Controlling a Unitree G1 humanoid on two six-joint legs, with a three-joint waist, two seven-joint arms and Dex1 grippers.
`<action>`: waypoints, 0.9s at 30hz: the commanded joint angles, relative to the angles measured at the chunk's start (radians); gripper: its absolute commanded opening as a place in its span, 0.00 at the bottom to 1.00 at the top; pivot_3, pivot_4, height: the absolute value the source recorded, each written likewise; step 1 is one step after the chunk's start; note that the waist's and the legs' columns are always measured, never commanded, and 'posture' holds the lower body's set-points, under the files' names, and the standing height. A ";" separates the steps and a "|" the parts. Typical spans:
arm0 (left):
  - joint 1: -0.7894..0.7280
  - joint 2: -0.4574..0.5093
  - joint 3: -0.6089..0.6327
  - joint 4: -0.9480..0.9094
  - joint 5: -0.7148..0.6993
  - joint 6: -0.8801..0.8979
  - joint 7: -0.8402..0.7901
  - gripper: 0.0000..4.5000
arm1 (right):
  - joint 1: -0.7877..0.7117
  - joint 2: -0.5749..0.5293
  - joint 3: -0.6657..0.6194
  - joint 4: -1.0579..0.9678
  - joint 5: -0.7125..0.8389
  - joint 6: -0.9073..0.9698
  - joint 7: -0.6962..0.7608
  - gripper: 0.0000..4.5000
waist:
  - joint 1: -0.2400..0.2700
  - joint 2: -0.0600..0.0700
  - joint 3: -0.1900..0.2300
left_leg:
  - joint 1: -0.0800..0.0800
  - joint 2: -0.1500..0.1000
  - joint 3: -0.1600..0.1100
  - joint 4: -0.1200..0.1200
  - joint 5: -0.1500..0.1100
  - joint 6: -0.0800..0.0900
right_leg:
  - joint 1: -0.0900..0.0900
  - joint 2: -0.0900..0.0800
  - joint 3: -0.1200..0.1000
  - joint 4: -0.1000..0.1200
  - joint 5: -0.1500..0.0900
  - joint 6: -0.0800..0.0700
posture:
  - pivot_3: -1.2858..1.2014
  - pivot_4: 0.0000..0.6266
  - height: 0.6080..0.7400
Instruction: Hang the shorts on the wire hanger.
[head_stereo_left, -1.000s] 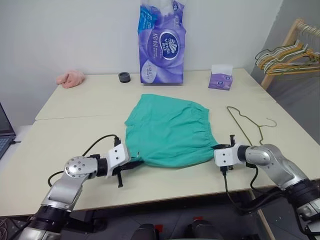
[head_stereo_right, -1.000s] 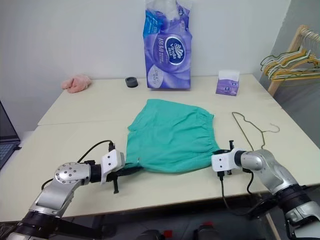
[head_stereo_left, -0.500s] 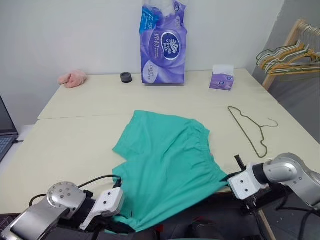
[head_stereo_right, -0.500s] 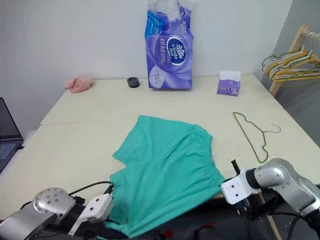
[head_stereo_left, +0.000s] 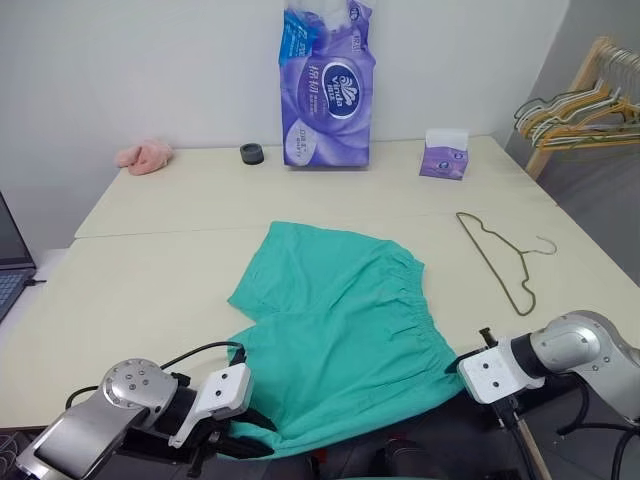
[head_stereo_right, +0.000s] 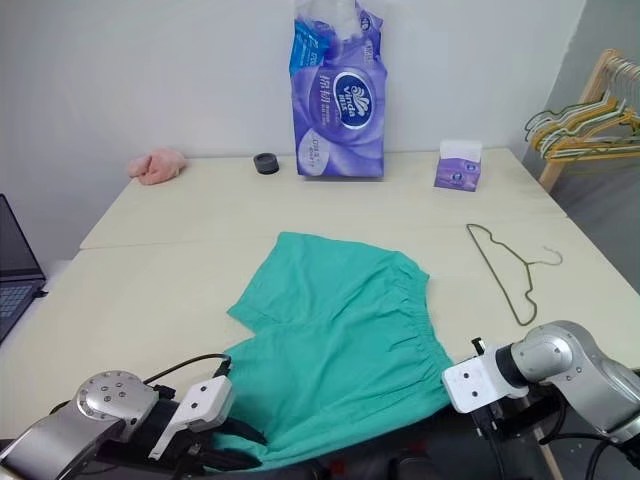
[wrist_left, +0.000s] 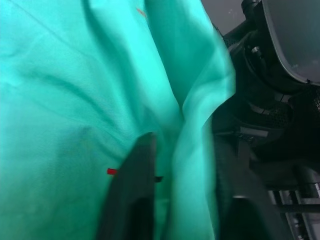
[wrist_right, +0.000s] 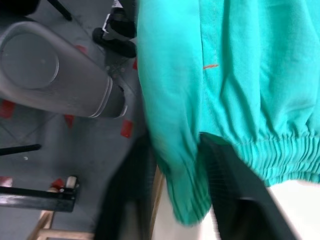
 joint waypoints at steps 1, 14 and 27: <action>-0.020 -0.007 0.012 -0.032 -0.031 0.024 0.004 0.60 | 0.006 -0.039 -0.070 -0.044 0.061 0.024 0.039 0.69 | 0.000 0.000 0.000 | 0.000 0.000 0.000 0.000 0.000 0.000 | 0.000 0.000 0.000 0.000 0.000 0.000 | 0.51 0.07 1.00; -0.362 -0.335 0.097 0.039 -0.080 0.149 0.381 0.99 | -0.116 0.225 -0.508 0.018 0.429 0.596 -0.370 0.74 | 0.013 -0.003 0.001 | -0.001 0.000 -0.001 0.002 0.000 0.000 | 0.001 0.000 0.000 0.000 0.003 0.003 | 0.51 0.06 1.00; -0.601 -0.502 -0.068 0.139 0.054 0.110 0.468 0.99 | -0.191 0.454 -0.547 0.405 0.226 0.705 -0.871 0.74 | -0.001 -0.001 0.000 | -0.001 -0.003 0.004 0.001 0.000 0.000 | 0.000 0.000 0.007 0.000 0.007 -0.001 | 0.50 0.05 1.00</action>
